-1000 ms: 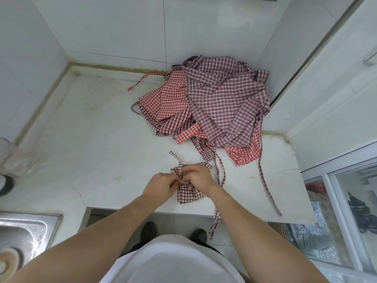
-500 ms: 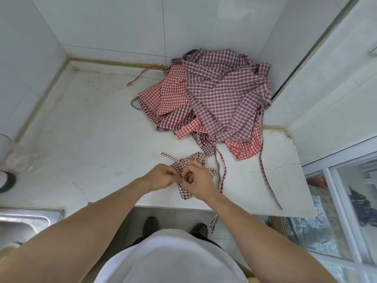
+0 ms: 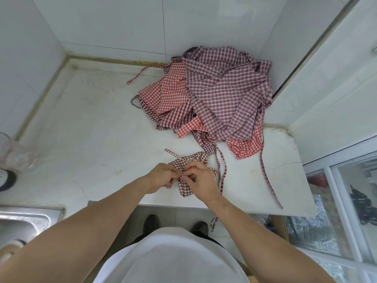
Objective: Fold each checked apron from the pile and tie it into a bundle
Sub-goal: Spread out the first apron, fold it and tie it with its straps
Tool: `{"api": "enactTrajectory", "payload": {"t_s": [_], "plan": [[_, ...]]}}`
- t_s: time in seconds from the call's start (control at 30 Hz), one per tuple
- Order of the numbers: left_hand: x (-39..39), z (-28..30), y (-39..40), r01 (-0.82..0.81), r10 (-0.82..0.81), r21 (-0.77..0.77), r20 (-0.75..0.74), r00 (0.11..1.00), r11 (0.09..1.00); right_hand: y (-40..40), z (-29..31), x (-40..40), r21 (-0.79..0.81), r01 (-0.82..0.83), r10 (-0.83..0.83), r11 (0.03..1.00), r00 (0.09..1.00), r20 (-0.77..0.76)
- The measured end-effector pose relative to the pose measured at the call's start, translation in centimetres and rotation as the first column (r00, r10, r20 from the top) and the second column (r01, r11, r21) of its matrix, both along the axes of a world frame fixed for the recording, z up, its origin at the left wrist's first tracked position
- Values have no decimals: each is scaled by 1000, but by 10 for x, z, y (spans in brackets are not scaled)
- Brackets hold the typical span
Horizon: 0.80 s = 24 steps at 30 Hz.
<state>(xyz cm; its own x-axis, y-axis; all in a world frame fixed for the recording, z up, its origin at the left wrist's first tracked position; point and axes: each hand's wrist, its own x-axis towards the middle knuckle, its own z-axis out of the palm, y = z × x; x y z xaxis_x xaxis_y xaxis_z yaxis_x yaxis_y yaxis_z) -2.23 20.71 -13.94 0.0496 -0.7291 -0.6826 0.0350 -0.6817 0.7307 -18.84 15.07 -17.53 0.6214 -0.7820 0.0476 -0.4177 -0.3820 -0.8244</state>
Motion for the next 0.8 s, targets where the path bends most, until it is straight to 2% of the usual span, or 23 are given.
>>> {"api": "enactTrajectory", "payload": {"t_s": [0.17,0.27,0.37,0.57,0.8], "plan": [[5,2,-3,72,-71,3,241,968,997,1,-3,1,-27,-60,56,998,991,-121],[10,1,-4,155,-143,10,449,882,988,2,-5,2,-20,-84,79,996,982,-171],[11,0,-3,192,-172,24,561,810,981,0,-3,2,4,-79,78,997,980,-184],[6,-12,0,88,-87,30,633,770,996,1,-5,1,8,-135,133,991,959,-249],[4,-12,-2,103,-68,-11,686,724,995,-5,5,0,24,-233,228,972,918,-325]]}}
